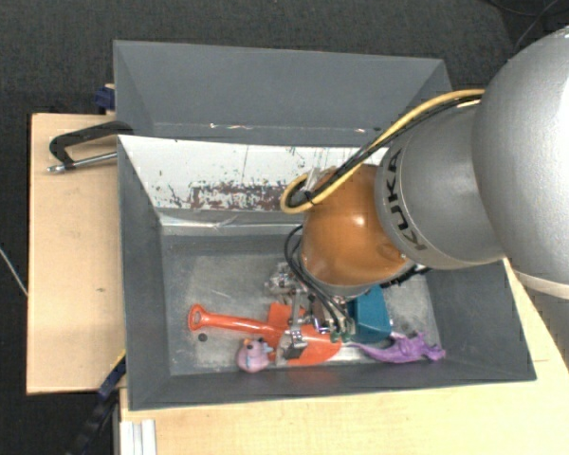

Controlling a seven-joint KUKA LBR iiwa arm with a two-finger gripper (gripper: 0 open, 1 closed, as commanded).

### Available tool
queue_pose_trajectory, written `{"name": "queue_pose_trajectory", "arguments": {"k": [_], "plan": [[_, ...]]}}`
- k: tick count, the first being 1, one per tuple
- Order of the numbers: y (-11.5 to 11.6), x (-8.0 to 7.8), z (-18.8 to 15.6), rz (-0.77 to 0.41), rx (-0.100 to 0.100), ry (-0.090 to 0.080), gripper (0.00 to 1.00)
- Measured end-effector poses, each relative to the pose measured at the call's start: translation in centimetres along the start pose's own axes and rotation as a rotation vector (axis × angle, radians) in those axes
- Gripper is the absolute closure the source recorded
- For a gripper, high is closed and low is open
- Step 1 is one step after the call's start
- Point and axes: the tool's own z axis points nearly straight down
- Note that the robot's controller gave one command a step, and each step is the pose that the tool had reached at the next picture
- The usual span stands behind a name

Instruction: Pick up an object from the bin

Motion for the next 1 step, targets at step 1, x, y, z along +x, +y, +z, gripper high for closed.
{"name": "queue_pose_trajectory", "arguments": {"k": [1], "plan": [[-0.16, 0.16, -0.03, -0.087, -0.005, -0.004, 1.00]]}}
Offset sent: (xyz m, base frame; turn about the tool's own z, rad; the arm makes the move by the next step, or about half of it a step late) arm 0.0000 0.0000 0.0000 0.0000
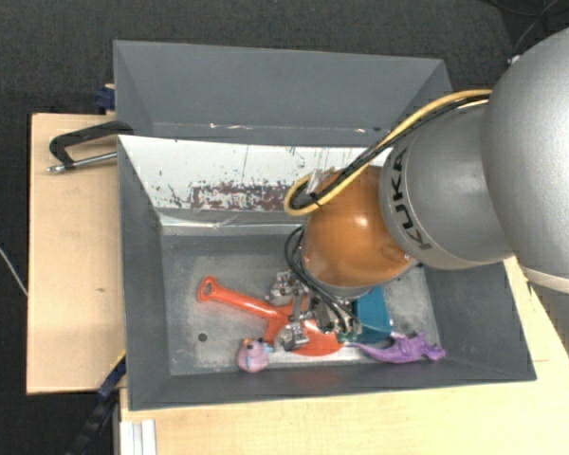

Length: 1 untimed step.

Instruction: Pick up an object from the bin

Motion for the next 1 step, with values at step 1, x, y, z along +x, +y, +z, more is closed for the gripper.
{"name": "queue_pose_trajectory", "arguments": {"k": [1], "plan": [[-0.30, 0.05, -0.12, -0.008, 0.002, -0.001, 1.00]]}}
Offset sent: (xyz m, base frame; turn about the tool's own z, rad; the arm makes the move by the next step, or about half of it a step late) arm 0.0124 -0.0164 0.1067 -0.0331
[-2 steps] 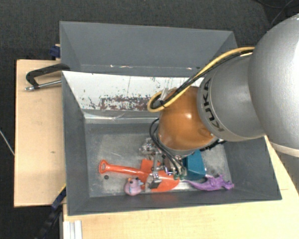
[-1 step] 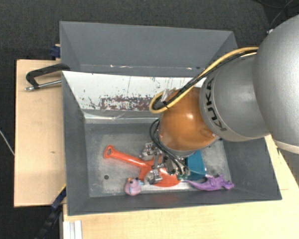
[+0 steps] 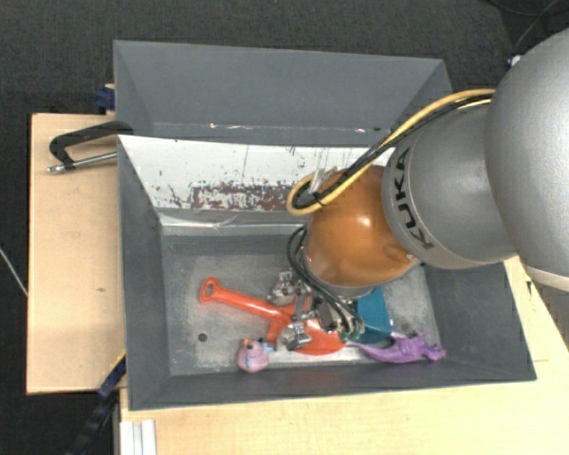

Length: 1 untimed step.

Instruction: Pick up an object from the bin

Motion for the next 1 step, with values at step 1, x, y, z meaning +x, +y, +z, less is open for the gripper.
{"name": "queue_pose_trajectory", "arguments": {"k": [1], "plan": [[-1.41, -1.15, -10.64, -0.025, 0.003, -0.002, 1.00]]}}
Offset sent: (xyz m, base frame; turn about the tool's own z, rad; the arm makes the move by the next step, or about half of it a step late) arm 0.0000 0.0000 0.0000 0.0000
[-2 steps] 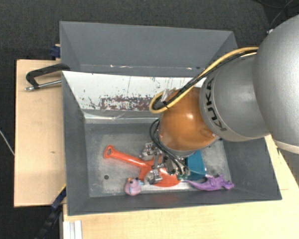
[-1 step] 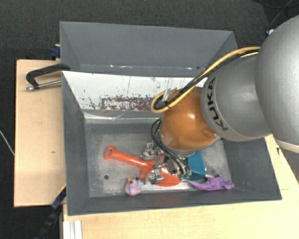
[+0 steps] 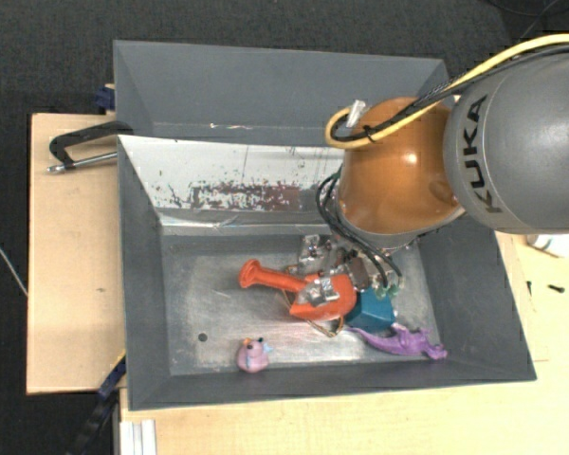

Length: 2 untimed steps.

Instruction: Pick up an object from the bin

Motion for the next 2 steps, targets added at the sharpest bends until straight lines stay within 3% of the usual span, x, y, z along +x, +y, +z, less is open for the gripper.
{"name": "queue_pose_trajectory", "arguments": {"k": [1, 2], "plan": [[0.0, 0.0, 0.0, 0.000, 0.000, 0.000, 1.00], [0.0, 0.1, -5.0, 0.002, 0.000, 0.006, 1.00]]}}
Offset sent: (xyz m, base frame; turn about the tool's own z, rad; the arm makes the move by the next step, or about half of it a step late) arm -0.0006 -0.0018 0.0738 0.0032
